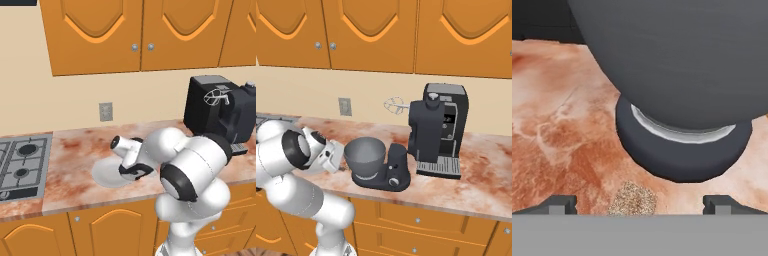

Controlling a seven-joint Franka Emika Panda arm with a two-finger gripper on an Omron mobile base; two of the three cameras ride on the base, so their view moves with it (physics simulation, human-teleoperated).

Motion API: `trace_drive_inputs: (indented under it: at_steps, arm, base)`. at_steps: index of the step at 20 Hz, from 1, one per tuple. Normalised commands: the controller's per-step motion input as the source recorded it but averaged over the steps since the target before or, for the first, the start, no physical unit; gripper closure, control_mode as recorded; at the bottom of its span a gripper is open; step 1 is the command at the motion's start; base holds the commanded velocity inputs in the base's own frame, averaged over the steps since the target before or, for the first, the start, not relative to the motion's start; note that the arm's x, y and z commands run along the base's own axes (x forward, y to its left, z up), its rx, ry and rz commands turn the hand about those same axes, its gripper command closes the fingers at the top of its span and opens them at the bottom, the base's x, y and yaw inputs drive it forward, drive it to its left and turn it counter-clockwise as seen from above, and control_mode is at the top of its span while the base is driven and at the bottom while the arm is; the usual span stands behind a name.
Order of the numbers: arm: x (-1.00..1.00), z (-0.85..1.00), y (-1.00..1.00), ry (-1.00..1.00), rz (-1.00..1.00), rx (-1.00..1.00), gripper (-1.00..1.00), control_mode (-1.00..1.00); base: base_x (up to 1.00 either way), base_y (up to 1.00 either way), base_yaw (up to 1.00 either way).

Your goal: Add butter and sugar cubes to the stand mixer bowl and then turn on the stand mixer to begin making frosting.

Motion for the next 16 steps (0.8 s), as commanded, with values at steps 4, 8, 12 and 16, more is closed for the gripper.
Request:
trace_drive_inputs:
  at_steps: [4, 8, 12, 16]
  arm:
    - [0.0, -0.12, -0.04, 0.0, 0.0, 0.0, -1.0, -1.0]
    - [0.0, -0.14, 0.0, 0.0, 0.0, 0.0, -1.0, -1.0]
    - [0.07, -0.11, 0.0, 0.0, 0.0, 0.0, -1.0, -1.0]
    - [0.09, -0.16, 0.0, 0.0, 0.0, 0.0, -1.0, -1.0]
  base:
    - [0.0, 0.0, 0.0]
    - [0.0, 0.0, 0.0]
    - [0.0, 0.0, 0.0]
    - [0.0, 0.0, 0.0]
